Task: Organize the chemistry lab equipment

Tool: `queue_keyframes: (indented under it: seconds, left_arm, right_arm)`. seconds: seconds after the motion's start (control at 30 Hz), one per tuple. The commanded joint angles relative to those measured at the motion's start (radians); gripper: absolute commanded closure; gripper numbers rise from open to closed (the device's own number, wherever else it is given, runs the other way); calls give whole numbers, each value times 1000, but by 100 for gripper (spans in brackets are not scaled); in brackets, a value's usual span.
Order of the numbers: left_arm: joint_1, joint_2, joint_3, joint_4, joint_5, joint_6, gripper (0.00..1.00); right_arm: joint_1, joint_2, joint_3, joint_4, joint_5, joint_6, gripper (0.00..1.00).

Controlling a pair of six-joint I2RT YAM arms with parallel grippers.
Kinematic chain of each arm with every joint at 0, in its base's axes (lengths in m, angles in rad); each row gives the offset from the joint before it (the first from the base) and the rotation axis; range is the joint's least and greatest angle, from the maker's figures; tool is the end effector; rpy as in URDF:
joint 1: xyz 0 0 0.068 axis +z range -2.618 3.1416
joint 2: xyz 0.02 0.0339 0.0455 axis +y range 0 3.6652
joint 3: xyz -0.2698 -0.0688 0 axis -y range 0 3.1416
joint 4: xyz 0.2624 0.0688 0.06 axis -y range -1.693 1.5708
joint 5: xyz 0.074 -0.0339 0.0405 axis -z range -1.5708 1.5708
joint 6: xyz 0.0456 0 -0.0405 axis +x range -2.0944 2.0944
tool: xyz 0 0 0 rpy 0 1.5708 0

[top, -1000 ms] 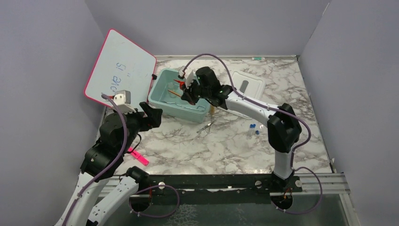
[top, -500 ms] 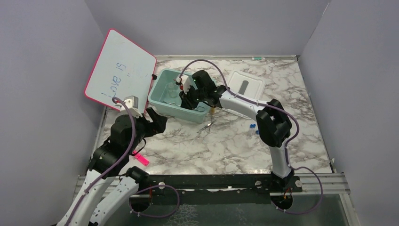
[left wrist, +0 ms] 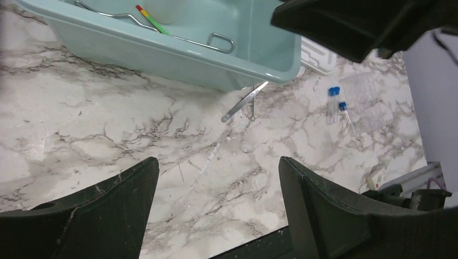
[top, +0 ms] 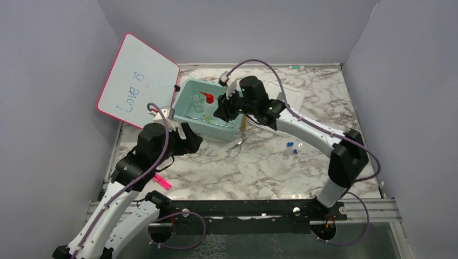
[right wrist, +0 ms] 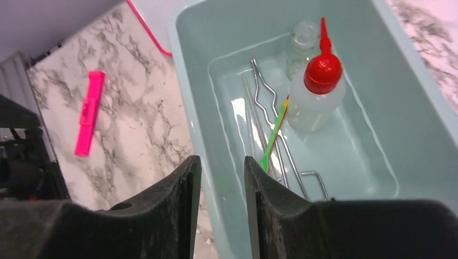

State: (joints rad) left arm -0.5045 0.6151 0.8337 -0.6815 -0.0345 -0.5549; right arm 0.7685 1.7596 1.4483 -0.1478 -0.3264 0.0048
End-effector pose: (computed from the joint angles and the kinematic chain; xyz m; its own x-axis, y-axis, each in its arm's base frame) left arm 0.1319 -0.0710 0.3313 -0.5725 -0.2853 -0.7686 0.1817 0.8700 -0.4583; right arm 0.3090 0.3190 0.3033 -0.3227 -0.3057 -0.8958 -0.8635 0.4827 0.1464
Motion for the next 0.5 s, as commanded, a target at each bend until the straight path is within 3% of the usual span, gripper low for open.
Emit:
queue_keyframes:
  seconds: [0.0,0.13,0.3,0.47]
  left_arm:
    - [-4,73,47,63,154,89,16]
    - [-5,143,65,140,245,154,16]
    - [-18,235,115,182,342,196,30]
    - [-114,280,97,269,344,216,35]
  right_arm:
    - [0,-196,-120,45,182,196,60]
    - [0,-358,-263,-7,307,361,60]
    - [1,-598,-442,-132,483,532,62]
    - [0,-808,-576,-258,579,688,65]
